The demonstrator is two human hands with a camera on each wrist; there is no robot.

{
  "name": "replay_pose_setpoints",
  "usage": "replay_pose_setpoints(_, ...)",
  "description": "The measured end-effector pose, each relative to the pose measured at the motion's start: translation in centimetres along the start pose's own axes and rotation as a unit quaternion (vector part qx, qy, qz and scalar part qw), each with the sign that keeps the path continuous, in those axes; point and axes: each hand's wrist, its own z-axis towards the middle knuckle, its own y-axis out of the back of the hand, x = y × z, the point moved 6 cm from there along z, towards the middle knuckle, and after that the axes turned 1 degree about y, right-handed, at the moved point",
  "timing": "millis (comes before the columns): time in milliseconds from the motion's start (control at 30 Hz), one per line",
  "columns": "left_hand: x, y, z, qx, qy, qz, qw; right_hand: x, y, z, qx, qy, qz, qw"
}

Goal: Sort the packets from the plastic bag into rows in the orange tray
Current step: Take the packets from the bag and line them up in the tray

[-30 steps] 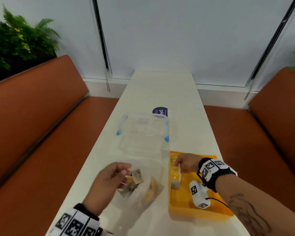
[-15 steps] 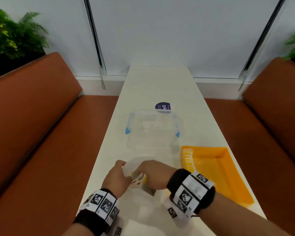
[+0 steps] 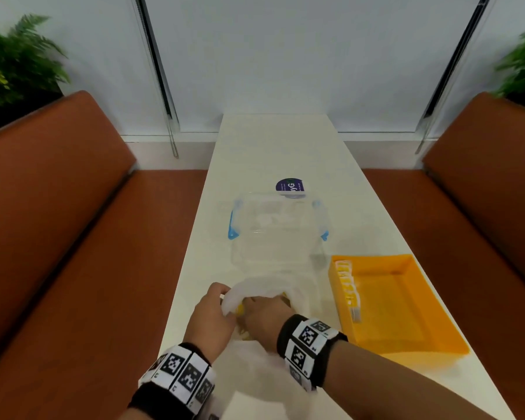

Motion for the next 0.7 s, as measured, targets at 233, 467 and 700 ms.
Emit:
replay_pose_setpoints(233,0.6,0.2,1.1,0.002,0.012,0.017,1.000,-1.5,1.1,-0.5,-0.107,0.008,0.161,0.981)
replay_pose_setpoints(467,0.2,0.4,2.1,-0.011,0.004,0.054,0.998,-6.5,2.5,-4.0,-0.205,-0.040,0.547,0.811)
replay_pose_setpoints(700,-8.2,-0.9,-1.5,-0.035,-0.149,-0.173,0.973,-10.6,2.8,-8.5,-0.169,-0.046,0.835,0.522)
